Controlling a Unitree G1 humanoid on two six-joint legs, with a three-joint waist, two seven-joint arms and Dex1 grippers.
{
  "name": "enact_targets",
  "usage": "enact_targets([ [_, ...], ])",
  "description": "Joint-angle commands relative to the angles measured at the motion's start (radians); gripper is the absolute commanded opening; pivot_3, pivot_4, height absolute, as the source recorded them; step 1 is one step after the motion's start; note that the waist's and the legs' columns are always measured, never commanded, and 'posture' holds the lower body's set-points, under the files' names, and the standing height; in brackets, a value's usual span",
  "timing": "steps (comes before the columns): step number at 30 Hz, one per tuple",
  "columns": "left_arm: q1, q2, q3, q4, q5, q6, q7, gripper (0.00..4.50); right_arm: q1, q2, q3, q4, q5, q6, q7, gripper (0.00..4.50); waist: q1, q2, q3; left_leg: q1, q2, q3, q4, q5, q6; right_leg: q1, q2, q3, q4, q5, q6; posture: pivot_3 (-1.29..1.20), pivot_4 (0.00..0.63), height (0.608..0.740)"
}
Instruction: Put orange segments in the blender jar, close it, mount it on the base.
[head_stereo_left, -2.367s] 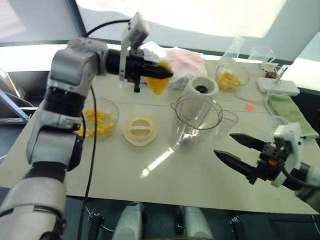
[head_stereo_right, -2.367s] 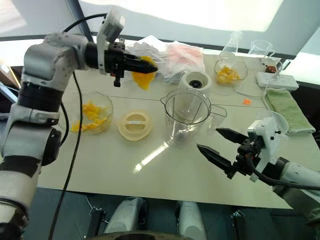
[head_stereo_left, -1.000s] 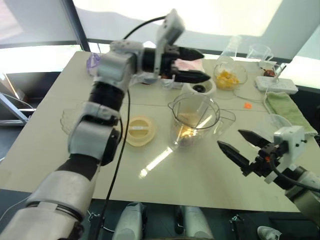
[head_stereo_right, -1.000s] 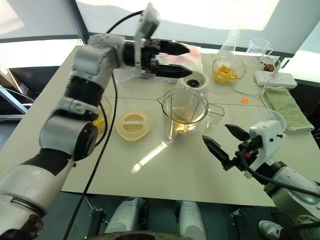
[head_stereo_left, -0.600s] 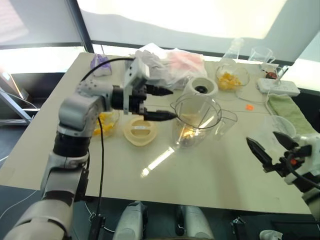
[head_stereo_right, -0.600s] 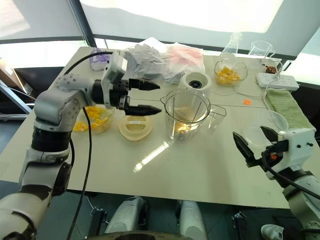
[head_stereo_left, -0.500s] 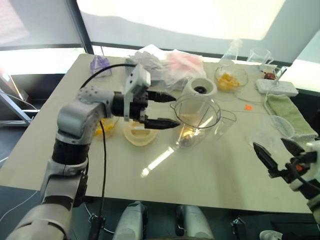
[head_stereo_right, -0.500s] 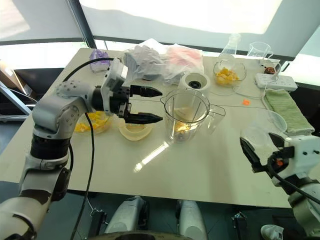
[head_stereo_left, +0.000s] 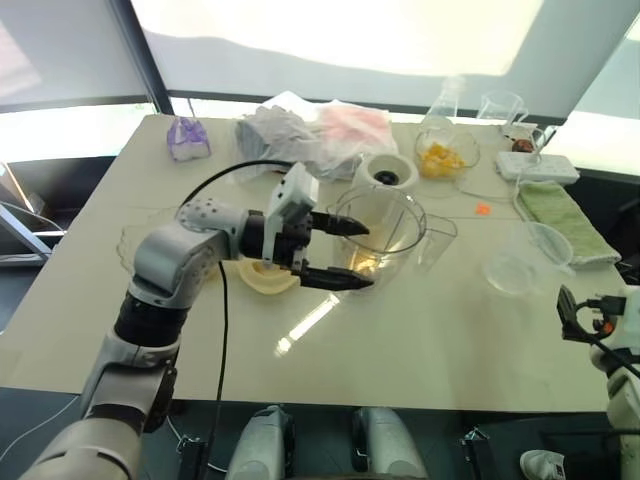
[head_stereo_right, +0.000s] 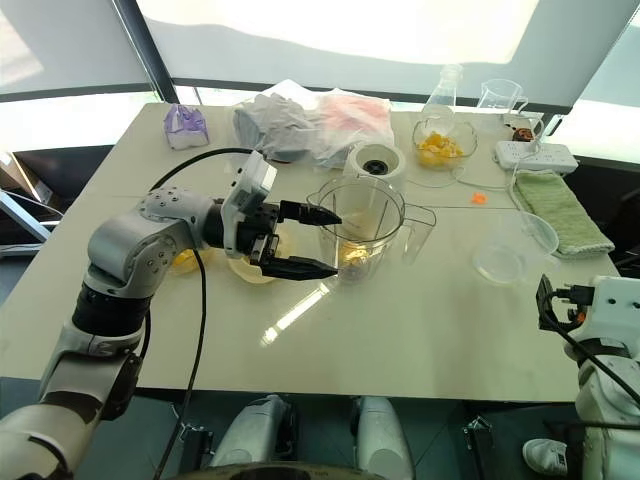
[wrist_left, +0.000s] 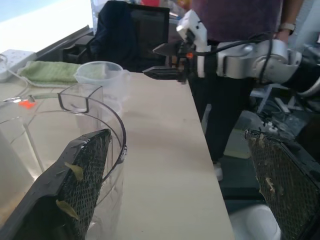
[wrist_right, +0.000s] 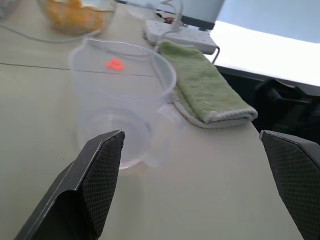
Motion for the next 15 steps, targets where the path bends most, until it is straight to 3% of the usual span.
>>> enact_targets([
  [1,-0.026,0.016,-0.002,0.011,-0.007,-0.034,-0.022,4.46,-0.077,-0.006,0.018,0.103,-0.059,-0.056,-0.017,4.50,0.000,0.000,0.000,0.000,0.000,0.000,0.000,0.000,0.000,0.000,0.001,0.000,0.000,0.000,0.000,0.00,0.150,0.740],
  [15,-0.011,0.059,-0.010,-0.013,-0.019,-0.036,-0.012,4.46,-0.235,-0.009,0.052,0.377,-0.154,-0.157,-0.036,4.50,-0.002,0.001,0.000,0.000,0.000,0.000,0.000,0.000,0.000,0.000,0.000,0.001,0.000,0.000,0.000,0.00,0.150,0.740],
])
